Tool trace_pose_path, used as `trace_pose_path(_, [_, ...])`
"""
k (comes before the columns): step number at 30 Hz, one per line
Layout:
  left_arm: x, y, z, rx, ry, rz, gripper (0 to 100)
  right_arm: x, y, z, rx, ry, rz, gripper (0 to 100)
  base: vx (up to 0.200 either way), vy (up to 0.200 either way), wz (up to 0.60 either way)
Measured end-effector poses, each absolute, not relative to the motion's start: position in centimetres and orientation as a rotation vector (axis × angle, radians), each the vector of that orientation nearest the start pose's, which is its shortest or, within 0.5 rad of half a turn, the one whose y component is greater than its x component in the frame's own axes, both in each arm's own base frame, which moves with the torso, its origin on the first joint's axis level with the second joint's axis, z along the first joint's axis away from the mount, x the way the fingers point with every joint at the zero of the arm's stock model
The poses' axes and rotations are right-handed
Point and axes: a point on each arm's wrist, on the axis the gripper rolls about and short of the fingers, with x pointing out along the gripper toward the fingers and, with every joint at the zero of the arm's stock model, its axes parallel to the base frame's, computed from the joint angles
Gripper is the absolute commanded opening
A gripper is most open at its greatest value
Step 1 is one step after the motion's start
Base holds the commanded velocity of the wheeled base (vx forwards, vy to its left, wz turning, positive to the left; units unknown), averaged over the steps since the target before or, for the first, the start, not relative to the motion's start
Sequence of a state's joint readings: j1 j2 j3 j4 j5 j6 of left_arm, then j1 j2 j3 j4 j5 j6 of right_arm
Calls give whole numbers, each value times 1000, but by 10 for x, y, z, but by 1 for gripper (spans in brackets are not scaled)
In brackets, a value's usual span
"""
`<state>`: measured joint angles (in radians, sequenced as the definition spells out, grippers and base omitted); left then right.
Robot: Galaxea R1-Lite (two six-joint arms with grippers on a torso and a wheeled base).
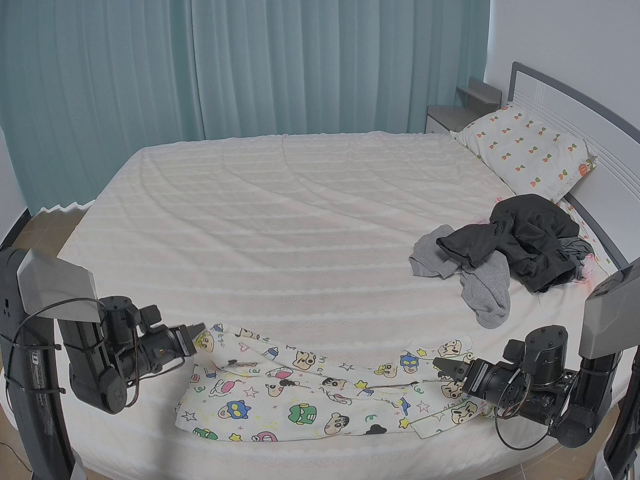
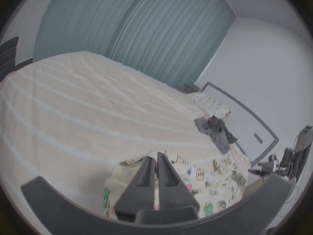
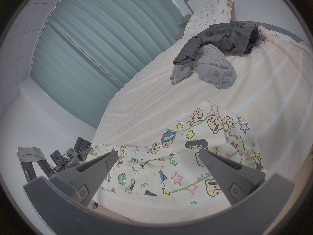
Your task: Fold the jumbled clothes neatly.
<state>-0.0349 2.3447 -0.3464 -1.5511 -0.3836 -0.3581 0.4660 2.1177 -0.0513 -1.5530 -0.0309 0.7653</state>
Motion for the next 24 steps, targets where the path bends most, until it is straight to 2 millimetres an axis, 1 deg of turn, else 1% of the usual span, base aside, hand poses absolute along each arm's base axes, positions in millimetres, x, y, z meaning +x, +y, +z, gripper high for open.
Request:
trace_pose_path(4, [278, -15, -30, -435, 604, -350, 0, 204, 102, 16, 610, 635, 211, 100, 0, 0, 0])
trace_pose_path(11, [257, -8, -35, -395, 673, -373, 0, 204, 102, 16, 610, 636, 212, 100, 0, 0, 0])
trace_pose_path(19, [246, 3, -37, -309, 683, -388, 0, 204, 102, 16, 609, 637, 213, 100, 0, 0, 0])
trace_pose_path(24, [241, 6, -47, -229, 708, -403, 0, 204, 102, 16, 608, 638, 214, 100, 0, 0, 0])
